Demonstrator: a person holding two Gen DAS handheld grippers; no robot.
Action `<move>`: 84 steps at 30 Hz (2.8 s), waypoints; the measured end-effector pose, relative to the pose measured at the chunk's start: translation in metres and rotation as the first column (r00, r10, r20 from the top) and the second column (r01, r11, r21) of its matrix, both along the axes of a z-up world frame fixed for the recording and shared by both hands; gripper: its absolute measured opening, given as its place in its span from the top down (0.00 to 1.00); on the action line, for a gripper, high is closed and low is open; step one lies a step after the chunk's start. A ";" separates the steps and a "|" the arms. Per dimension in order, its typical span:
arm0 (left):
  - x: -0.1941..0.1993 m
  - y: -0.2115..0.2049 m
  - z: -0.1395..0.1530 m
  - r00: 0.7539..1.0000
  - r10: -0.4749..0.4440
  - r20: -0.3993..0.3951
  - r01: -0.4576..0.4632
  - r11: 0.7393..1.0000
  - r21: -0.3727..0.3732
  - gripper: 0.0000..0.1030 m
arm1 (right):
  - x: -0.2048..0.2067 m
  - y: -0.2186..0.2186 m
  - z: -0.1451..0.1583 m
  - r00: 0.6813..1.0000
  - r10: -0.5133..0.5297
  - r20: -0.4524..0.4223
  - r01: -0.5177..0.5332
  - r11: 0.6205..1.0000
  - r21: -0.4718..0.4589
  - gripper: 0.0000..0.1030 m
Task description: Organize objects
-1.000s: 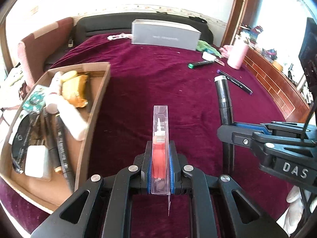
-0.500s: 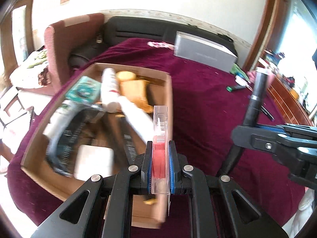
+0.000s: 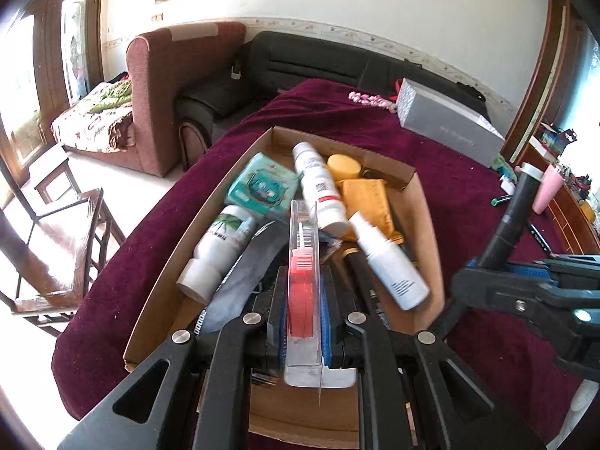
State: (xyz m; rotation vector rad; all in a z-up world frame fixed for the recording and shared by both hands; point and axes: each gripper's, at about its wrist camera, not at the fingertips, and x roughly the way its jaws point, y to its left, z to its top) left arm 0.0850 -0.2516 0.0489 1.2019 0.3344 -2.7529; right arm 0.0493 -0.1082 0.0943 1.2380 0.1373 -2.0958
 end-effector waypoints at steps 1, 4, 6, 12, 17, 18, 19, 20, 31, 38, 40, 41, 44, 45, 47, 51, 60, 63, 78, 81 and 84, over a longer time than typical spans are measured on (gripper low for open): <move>-0.001 -0.002 -0.003 1.000 0.000 0.006 0.000 1.000 0.004 0.89 | -0.003 -0.005 -0.003 1.000 0.002 0.014 -0.002 1.000 0.005 0.87; -0.005 -0.004 -0.009 1.000 -0.005 0.019 0.005 1.000 0.008 0.89 | -0.015 -0.016 -0.014 0.999 0.003 0.048 -0.004 1.000 0.014 0.87; -0.007 -0.005 -0.011 1.000 -0.011 0.026 0.011 1.000 0.007 0.89 | -0.020 -0.022 -0.019 0.998 -0.001 0.058 -0.001 1.000 0.030 0.87; -0.011 -0.004 -0.020 0.998 -0.029 0.050 0.028 1.000 0.011 0.89 | -0.036 -0.029 -0.039 0.994 -0.023 0.103 0.017 0.998 0.061 0.87; -0.015 -0.001 -0.027 0.997 -0.037 0.073 0.037 0.999 0.011 0.89 | -0.043 -0.030 -0.055 0.989 -0.043 0.142 0.032 0.996 0.078 0.87; -0.014 -0.001 -0.027 0.997 -0.036 0.071 0.035 0.999 0.008 0.89 | -0.046 -0.030 -0.057 0.988 -0.048 0.150 0.036 0.996 0.078 0.87; -0.015 -0.001 -0.027 0.997 -0.034 0.068 0.034 0.999 0.004 0.89 | -0.048 -0.029 -0.059 0.986 -0.052 0.157 0.040 0.996 0.076 0.87; -0.015 -0.001 -0.027 0.997 -0.031 0.067 0.031 1.000 0.002 0.89 | -0.048 -0.029 -0.060 0.985 -0.053 0.162 0.042 0.997 0.071 0.87; -0.017 0.000 -0.029 0.997 -0.029 0.065 0.031 0.999 -0.030 0.89 | -0.050 -0.032 -0.061 0.992 -0.083 0.094 0.069 0.988 0.141 0.87; -0.018 0.008 -0.030 0.996 -0.058 0.061 0.061 0.997 -0.042 0.76 | -0.048 -0.032 -0.059 0.995 -0.072 0.076 0.061 0.989 0.134 0.78; -0.019 0.009 -0.030 0.996 -0.063 0.063 0.066 0.997 -0.044 0.72 | -0.046 -0.032 -0.056 0.995 -0.076 0.068 0.067 0.990 0.123 0.75; -0.019 0.010 -0.029 0.996 -0.068 0.063 0.070 0.997 -0.040 0.68 | -0.046 -0.033 -0.055 0.995 -0.077 0.059 0.070 0.991 0.118 0.74; -0.018 0.013 -0.027 0.994 -0.087 0.066 0.089 0.996 -0.020 0.51 | -0.041 -0.027 -0.041 0.996 -0.083 0.022 0.082 0.994 0.073 0.58; -0.017 0.014 -0.025 0.994 -0.089 0.067 0.091 0.996 -0.021 0.49 | -0.038 -0.022 -0.033 0.996 -0.091 0.003 0.091 0.995 0.048 0.52; -0.013 0.017 -0.022 0.995 -0.080 0.059 0.082 0.996 -0.031 0.49 | -0.033 -0.014 -0.021 0.994 -0.108 -0.031 0.109 0.994 0.013 0.45; -0.004 0.020 -0.011 0.997 -0.067 0.025 0.068 0.997 -0.031 0.49 | -0.021 -0.002 -0.003 0.987 -0.133 -0.088 0.131 0.991 -0.032 0.38; 0.025 0.039 0.029 0.992 0.032 -0.124 -0.057 0.976 -0.209 0.35 | -0.002 0.031 0.003 0.954 -0.240 -0.182 0.231 0.971 -0.069 0.29; 0.033 0.049 0.036 0.987 0.074 -0.142 -0.114 0.949 -0.295 0.29 | 0.005 0.043 -0.004 0.936 -0.280 -0.214 0.275 0.960 -0.053 0.26; 0.057 0.066 0.037 0.985 0.110 -0.134 -0.148 0.935 -0.324 0.27 | 0.041 0.088 0.002 0.809 -0.407 -0.423 0.411 0.908 -0.088 0.20; 0.059 0.057 0.034 0.982 0.141 -0.126 -0.174 0.936 -0.307 0.27 | 0.045 0.090 -0.004 0.775 -0.411 -0.480 0.443 0.895 -0.051 0.20; 0.063 0.052 0.034 0.977 0.166 -0.132 -0.200 0.930 -0.309 0.23 | 0.043 0.091 -0.014 0.785 -0.409 -0.465 0.449 0.893 -0.027 0.20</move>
